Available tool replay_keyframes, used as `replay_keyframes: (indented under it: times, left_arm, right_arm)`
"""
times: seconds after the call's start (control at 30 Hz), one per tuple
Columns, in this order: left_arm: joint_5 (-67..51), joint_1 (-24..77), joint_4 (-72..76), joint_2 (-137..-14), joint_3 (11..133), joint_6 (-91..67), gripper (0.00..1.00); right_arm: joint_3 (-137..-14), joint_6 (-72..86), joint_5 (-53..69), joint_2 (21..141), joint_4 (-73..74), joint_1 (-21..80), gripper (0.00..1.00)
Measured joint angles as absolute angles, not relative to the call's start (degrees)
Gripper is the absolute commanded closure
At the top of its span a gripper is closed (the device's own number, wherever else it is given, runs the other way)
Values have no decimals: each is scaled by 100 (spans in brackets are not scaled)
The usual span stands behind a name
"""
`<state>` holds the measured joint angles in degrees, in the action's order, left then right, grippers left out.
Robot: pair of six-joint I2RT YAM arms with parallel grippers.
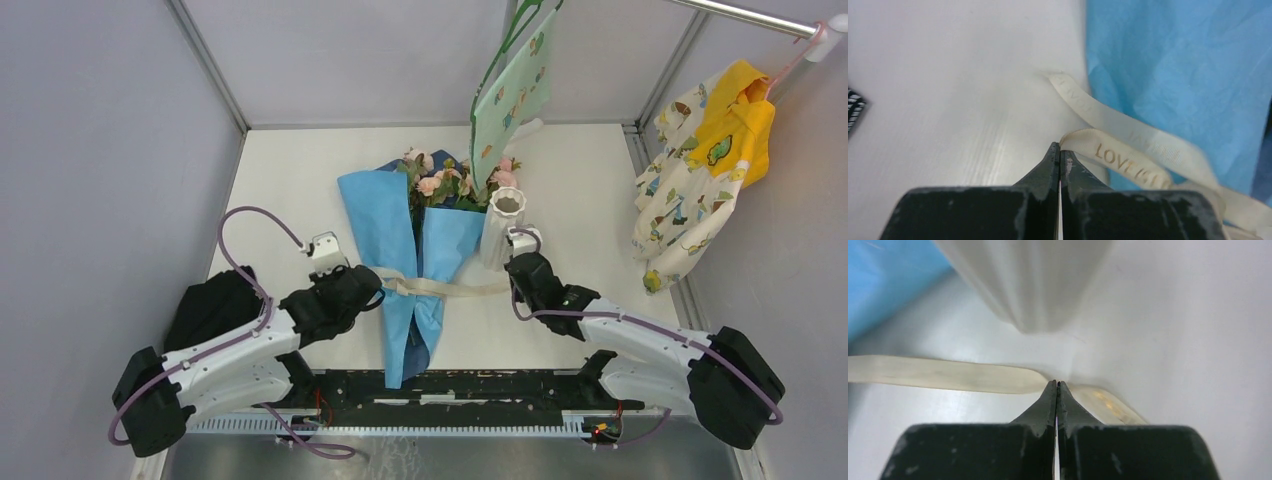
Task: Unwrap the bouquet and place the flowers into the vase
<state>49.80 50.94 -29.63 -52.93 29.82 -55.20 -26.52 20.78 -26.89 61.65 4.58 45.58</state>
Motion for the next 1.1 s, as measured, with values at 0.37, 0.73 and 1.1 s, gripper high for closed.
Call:
replay_keyframes:
  times: [0.37, 0.73, 1.1]
  left_arm:
    - [5264, 4928, -3636, -4960, 3006, -5612, 98]
    - [5336, 4925, -3767, -4928, 3621, -5537, 98]
    - [5502, 4925, -3760, -4823, 4178, -5210, 98]
  right_arm:
    - [-2582, 1911, -2825, 5760, 1142, 4298, 83]
    - [-3435, 1448, -1339, 7013, -25, 5647, 70]
    - [-4239, 1308, -432, 8119, -718, 5948, 65]
